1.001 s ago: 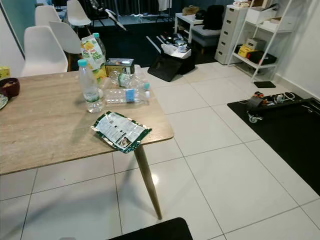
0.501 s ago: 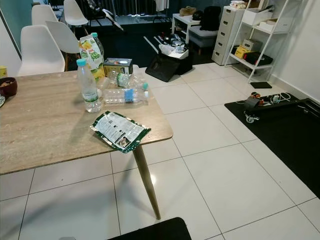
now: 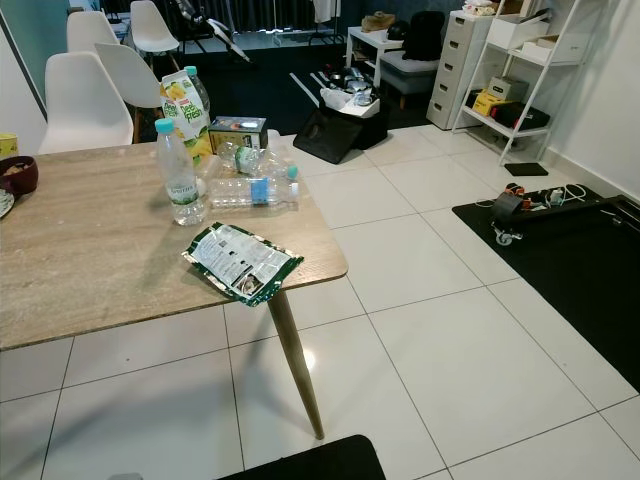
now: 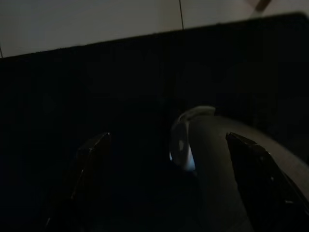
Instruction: Restocking fridge
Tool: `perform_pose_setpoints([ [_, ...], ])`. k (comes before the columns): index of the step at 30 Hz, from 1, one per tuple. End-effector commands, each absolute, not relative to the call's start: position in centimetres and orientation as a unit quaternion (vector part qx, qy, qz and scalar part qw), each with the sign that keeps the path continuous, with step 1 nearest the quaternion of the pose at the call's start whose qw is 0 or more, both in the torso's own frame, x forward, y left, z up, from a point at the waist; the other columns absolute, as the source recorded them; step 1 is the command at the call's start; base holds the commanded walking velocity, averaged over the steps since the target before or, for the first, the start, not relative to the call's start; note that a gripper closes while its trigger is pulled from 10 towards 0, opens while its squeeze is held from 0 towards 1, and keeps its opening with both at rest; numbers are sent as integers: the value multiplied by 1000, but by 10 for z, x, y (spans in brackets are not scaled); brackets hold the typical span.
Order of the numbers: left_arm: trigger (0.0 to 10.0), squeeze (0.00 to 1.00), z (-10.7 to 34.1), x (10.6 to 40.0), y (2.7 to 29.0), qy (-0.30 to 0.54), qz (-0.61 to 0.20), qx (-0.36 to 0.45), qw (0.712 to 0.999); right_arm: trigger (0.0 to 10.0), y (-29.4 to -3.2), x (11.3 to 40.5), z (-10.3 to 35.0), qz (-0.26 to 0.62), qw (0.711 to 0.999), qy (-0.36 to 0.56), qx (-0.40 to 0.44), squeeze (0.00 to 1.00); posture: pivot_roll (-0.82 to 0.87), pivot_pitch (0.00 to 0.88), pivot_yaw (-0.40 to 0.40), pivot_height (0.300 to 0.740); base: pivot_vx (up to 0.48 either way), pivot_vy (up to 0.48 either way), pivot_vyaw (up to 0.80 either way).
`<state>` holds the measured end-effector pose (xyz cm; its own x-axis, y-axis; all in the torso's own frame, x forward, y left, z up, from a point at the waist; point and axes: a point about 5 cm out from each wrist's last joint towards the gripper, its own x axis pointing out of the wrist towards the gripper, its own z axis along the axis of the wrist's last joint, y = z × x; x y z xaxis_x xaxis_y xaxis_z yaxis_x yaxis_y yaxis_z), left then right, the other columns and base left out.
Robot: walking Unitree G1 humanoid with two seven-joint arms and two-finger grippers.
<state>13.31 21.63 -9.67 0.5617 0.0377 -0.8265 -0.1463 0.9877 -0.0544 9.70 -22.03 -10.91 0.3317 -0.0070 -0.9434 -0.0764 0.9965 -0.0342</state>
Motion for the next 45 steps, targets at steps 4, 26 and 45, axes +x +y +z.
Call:
perform_pose_setpoints([
  [4,10000,0,-75,172,241,400,95,-34,911,10000,-217,96,-110,23,814,580,-35,0,30,0,13,740,0,0,0],
  [26,10000,0,-20,259,214,244,-97,240,935,10000,-210,95,-112,28,813,582,-27,0,21,0,27,740,0,0,0],
  [45,10000,0,13,289,167,96,-329,464,816,10000,-211,94,-112,29,812,583,-27,0,23,0,21,740,0,0,0],
])
